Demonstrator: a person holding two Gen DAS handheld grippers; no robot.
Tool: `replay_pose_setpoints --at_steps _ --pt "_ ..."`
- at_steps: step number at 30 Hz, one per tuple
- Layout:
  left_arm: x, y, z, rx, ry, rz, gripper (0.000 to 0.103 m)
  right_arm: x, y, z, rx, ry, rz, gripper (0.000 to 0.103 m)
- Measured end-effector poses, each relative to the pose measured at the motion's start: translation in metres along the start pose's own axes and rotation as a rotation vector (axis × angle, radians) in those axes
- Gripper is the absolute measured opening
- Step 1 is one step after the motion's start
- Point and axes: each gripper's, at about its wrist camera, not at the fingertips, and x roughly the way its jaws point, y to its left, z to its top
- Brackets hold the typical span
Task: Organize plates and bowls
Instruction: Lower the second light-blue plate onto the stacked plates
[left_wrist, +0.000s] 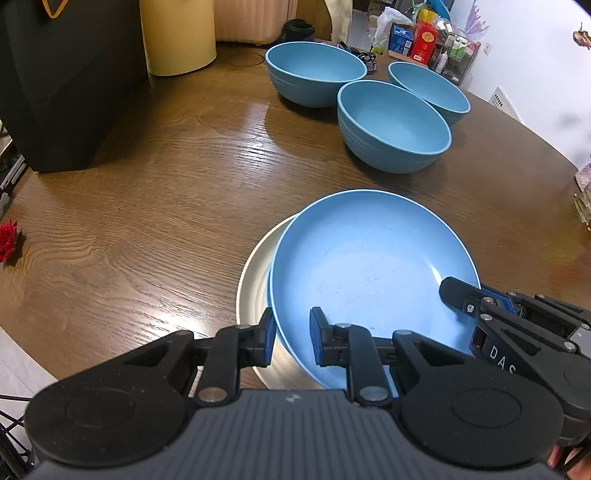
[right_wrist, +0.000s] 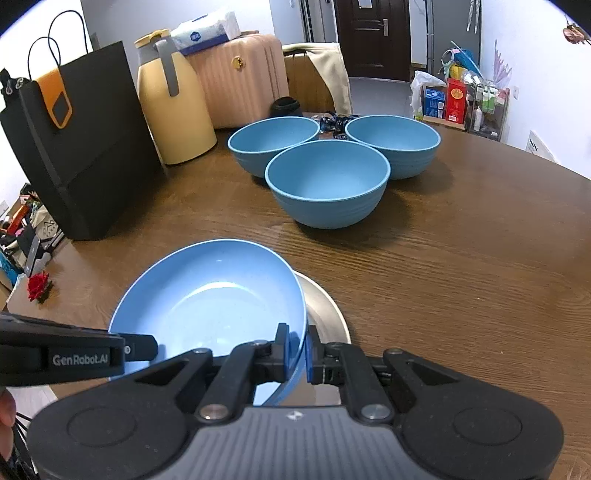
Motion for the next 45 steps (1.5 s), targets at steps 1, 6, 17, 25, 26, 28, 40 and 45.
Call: replay_pose_setpoints --at_steps 1,6,17,25,26,28,40,45 --pt "0.002 0.0 0.0 0.002 0.0 0.002 0.02 0.002 0.001 0.0 0.001 0.002 -0.001 0.008" --pt "0.011 0.003 0.0 0.009 0.01 0.006 0.02 0.012 0.002 -0.001 0.001 0.017 -0.009 0.008" --pt "0.032 -0.003 0.002 0.039 0.019 0.043 0.02 0.031 0.003 -0.003 -0.016 0.042 -0.024 0.008" --pt "0.037 -0.008 0.001 0.082 0.007 0.082 0.02 0.036 0.005 -0.005 -0.051 0.038 -0.025 0.009" --pt "0.038 -0.009 0.001 0.084 0.011 0.086 0.02 0.036 0.006 -0.006 -0.06 0.036 -0.027 0.009" --pt "0.039 -0.01 0.0 0.089 0.016 0.092 0.02 0.035 0.008 -0.007 -0.078 0.033 -0.031 0.009" --pt "0.047 -0.013 -0.003 0.101 0.029 0.112 0.02 0.035 0.011 -0.01 -0.145 0.018 -0.049 0.009" --pt "0.046 -0.012 -0.004 0.094 0.029 0.112 0.02 0.035 0.01 -0.009 -0.151 0.02 -0.048 0.009"
